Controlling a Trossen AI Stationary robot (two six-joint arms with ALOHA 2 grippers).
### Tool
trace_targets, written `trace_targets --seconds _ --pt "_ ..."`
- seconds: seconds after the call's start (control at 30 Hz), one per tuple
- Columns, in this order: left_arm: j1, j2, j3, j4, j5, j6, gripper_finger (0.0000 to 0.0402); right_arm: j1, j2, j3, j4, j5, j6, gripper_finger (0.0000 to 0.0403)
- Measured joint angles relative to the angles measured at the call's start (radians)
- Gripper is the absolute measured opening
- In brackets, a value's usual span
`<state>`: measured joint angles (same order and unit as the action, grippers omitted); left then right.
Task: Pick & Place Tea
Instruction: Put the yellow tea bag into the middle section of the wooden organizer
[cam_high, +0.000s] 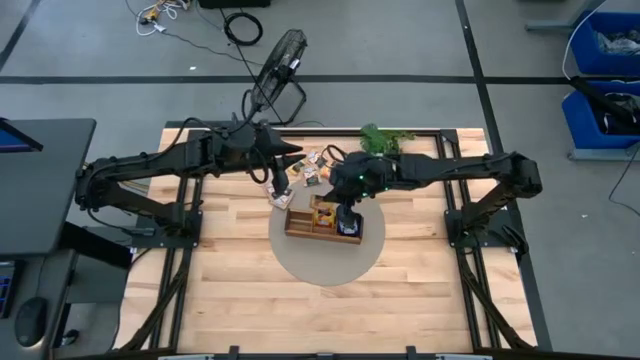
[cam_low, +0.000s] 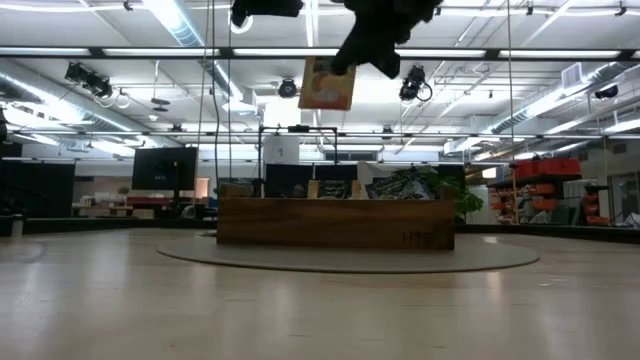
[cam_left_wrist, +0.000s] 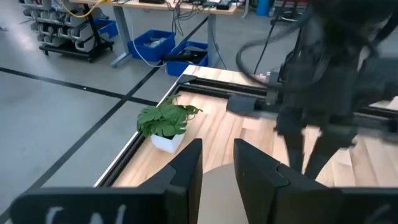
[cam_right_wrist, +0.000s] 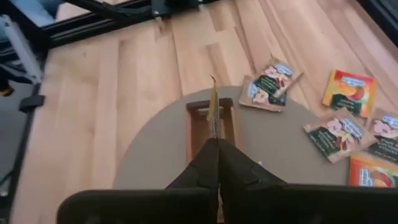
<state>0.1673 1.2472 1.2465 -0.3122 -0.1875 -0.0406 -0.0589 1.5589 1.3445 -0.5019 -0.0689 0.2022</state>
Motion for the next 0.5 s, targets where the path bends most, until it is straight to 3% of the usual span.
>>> trace_targets --seconds 0.37,0.5 --pt "0.000 0.000 0.000 0.000 0.000 0.000 0.0096 0.002 0.000 -0.248 0.217 0.034 0.105 0.0000" --pt "0.000 0.000 0.000 0.000 0.000 0.000 0.0096 0.002 0.001 -0.282 0.273 0.036 0.104 0.0000"
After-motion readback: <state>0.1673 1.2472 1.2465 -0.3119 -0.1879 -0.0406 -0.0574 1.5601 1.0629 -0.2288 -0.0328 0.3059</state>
